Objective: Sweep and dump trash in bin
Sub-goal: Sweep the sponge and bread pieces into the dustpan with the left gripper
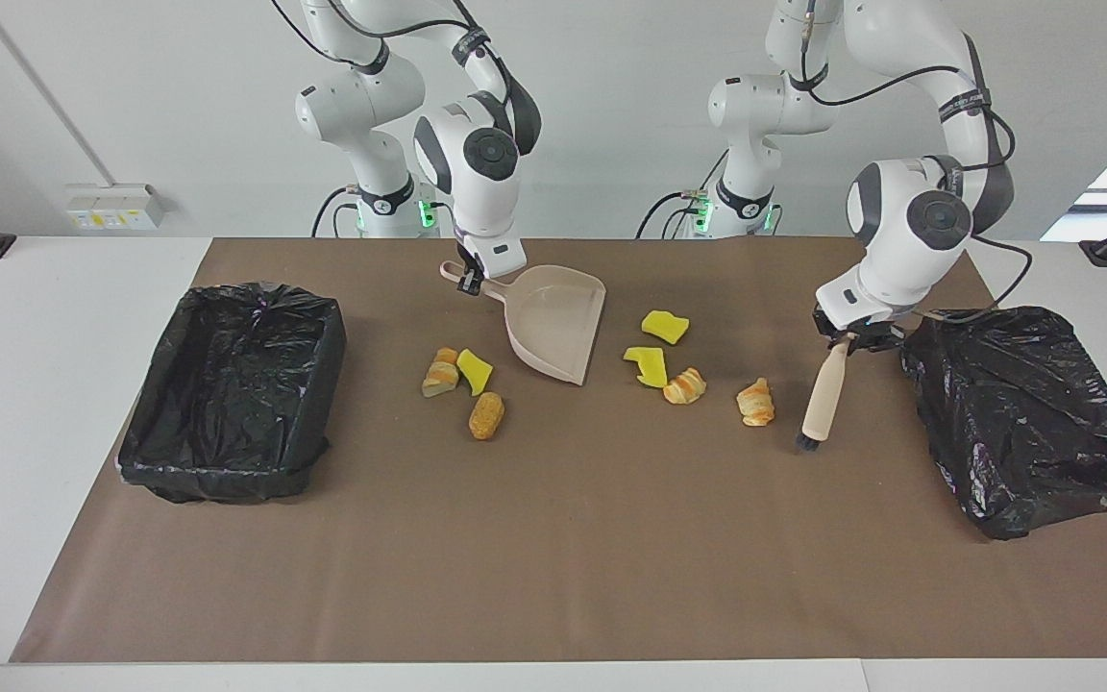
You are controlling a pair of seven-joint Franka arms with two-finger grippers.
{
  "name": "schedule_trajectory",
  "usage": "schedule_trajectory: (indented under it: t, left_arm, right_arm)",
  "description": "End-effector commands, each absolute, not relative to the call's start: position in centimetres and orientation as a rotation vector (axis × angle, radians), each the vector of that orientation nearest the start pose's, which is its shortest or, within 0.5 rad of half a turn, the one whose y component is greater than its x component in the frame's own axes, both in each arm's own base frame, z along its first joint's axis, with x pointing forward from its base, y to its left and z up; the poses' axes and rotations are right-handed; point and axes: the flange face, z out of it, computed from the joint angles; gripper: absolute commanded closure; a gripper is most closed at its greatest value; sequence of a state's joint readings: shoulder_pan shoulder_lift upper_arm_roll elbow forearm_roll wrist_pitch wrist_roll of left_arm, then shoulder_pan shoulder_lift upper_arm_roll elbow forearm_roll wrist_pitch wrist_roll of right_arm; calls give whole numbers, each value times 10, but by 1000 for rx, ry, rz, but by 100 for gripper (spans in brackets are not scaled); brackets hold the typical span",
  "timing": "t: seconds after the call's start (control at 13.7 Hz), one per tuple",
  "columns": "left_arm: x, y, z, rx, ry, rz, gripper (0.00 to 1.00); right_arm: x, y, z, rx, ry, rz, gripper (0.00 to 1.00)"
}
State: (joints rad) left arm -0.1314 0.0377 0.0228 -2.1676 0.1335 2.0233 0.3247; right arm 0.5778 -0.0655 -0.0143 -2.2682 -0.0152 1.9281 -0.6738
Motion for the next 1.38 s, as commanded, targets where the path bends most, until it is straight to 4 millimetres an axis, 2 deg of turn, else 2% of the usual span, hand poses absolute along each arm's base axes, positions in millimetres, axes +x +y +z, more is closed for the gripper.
schedule_trajectory:
  t: [0.0, 0.15, 0.44, 0.65, 0.87, 1.02, 1.09, 1.16, 1.31]
  left_arm:
    - [499, -99, 361, -2942, 678, 254, 100]
    - [478, -150, 348, -2917, 708, 277, 100]
    - [439, -227, 348, -2959, 759, 308, 100]
    - [397, -284, 353, -2956, 917, 330, 100]
    - [353, -330, 365, -2954, 1022, 361, 100]
    - [332, -354, 374, -2953, 969, 364, 100]
    - [332, -358, 380, -2965, 933, 356, 100]
    - [329, -353, 385, -2951, 908, 401, 100]
    - [322, -337, 409, -2961, 806, 444, 100]
  right_arm:
    - [398, 251, 368, -2554, -1801, 423, 100]
    - [398, 251, 368, -2552, -1803, 423, 100]
    - [399, 250, 368, -2555, -1799, 423, 100]
    - [398, 251, 368, -2552, -1803, 423, 100]
    - [398, 251, 368, -2552, -1803, 423, 100]
    - [399, 250, 368, -2553, -1801, 423, 100]
    - [398, 251, 368, -2552, -1803, 423, 100]
    - [398, 251, 368, -2552, -1803, 425, 100]
    - [398, 250, 368, -2553, -1800, 425, 100]
